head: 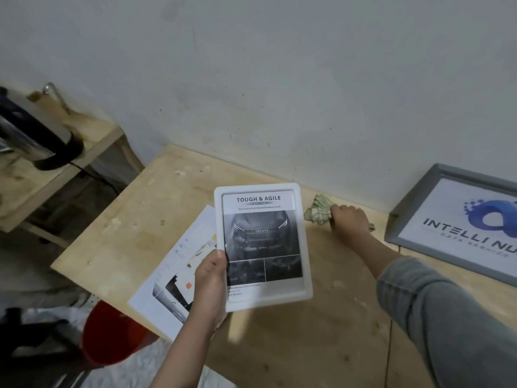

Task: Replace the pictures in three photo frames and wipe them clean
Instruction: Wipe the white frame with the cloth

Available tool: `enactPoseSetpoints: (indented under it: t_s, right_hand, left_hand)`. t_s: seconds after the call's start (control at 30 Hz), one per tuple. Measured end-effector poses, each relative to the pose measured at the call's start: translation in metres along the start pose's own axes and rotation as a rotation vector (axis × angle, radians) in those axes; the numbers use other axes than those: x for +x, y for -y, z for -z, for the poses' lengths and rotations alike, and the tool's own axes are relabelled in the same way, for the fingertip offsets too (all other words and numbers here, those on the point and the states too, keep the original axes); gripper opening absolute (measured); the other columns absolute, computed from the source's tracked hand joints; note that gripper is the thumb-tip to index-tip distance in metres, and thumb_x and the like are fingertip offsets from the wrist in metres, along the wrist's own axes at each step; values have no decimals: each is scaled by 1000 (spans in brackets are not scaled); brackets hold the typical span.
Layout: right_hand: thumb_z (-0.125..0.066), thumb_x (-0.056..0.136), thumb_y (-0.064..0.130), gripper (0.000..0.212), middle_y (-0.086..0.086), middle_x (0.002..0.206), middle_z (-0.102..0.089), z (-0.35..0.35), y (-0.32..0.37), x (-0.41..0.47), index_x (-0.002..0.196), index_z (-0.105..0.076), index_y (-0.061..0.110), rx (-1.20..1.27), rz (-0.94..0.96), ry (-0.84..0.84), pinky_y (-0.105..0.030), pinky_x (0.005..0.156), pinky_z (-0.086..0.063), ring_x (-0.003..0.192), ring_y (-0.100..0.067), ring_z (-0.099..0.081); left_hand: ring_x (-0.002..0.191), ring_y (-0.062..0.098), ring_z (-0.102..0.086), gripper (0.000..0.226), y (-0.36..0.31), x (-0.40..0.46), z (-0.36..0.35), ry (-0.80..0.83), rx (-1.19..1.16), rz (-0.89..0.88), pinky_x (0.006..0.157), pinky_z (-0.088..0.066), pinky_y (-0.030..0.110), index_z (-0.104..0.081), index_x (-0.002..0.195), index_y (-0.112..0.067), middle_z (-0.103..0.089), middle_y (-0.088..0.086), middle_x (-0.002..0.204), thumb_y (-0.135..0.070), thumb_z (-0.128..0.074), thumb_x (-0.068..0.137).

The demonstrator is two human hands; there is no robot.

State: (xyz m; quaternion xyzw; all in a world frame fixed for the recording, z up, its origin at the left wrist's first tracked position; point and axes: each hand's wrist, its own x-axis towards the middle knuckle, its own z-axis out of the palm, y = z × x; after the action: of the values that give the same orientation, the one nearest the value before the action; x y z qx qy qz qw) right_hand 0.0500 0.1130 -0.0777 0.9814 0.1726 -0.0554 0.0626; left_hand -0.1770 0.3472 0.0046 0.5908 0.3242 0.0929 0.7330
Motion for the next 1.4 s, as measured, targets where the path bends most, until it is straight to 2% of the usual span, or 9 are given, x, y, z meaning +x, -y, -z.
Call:
enactPoseSetpoints:
  t_s: [0.1,0.23,0.47,0.6,0.77,1.03,1.1,1.23,1.4]
  right_hand:
    - [-50,81,14,18,-11,95,-60,18,3,-4,99,-50,11,358,-154,-48,-32,65,-41,87,-33,-57]
    - [-47,83,8,22,-10,91,-63,62,-2,-31,103,-58,8,811,-237,-368,-30,64,-42,82,-27,-57]
    - [-48,76,2,37,-10,99,-63,142,-18,-92,112,-59,2,733,100,-834,-22,71,-41,89,-16,-54]
    - [-52,72,-2,45,-16,113,-64,138,-34,-115,116,-60,0,329,318,-753,-36,86,-49,103,-30,-58]
    - [-66,66,-12,60,-14,127,-60,119,-59,-149,123,-58,4,188,229,-677,-49,105,-34,121,-30,-53]
    - [-60,56,-9,62,-19,117,-64,77,-42,-211,117,-58,1,155,174,-639,-54,90,-47,103,-31,-65]
    - [-41,65,0,53,-17,115,-66,64,-34,-228,116,-57,3,198,184,-636,-53,88,-49,101,-29,-66]
    - [-42,74,5,39,-7,103,-70,60,-22,-252,108,-61,12,405,213,-576,-38,82,-54,89,-24,-66]
    - [-52,80,2,34,9,96,-67,93,-41,-256,100,-62,28,811,148,-75,-33,73,-52,87,-11,-62]
  left_hand:
    - [83,23,-44,20,0,8,1,21,53,-6,78,-33,38,-56,92,-7,-49,12,86,-18,-42,100]
    - [79,20,-34,13,-5,10,-13,43,80,-49,65,-31,28,-51,87,-7,-40,8,83,-12,-43,97]
    - [65,12,-29,30,-10,4,-63,199,208,-147,61,-23,30,-35,67,-13,-28,5,69,-7,-42,95]
    - [53,7,-26,36,-15,-19,-96,313,229,-227,52,-24,23,-33,64,-13,-27,1,63,-8,-37,99]
    - [60,13,-29,37,-13,-35,-123,384,177,-265,59,-24,31,-37,63,-14,-31,3,63,-11,-39,101]
    - [52,10,-32,47,-14,-37,-136,427,149,-234,54,-27,27,-39,54,-20,-37,-10,50,-12,-41,100]
    - [50,8,-35,47,-16,-36,-139,429,141,-241,53,-28,25,-41,54,-20,-40,-11,49,-11,-40,100]
    - [54,8,-36,40,-24,-32,-146,396,118,-280,55,-29,24,-41,60,-13,-41,-11,52,-8,-41,99]
    - [51,4,-36,36,-31,-34,-147,459,200,-405,53,-30,22,-45,62,-8,-40,-7,54,-6,-43,98]
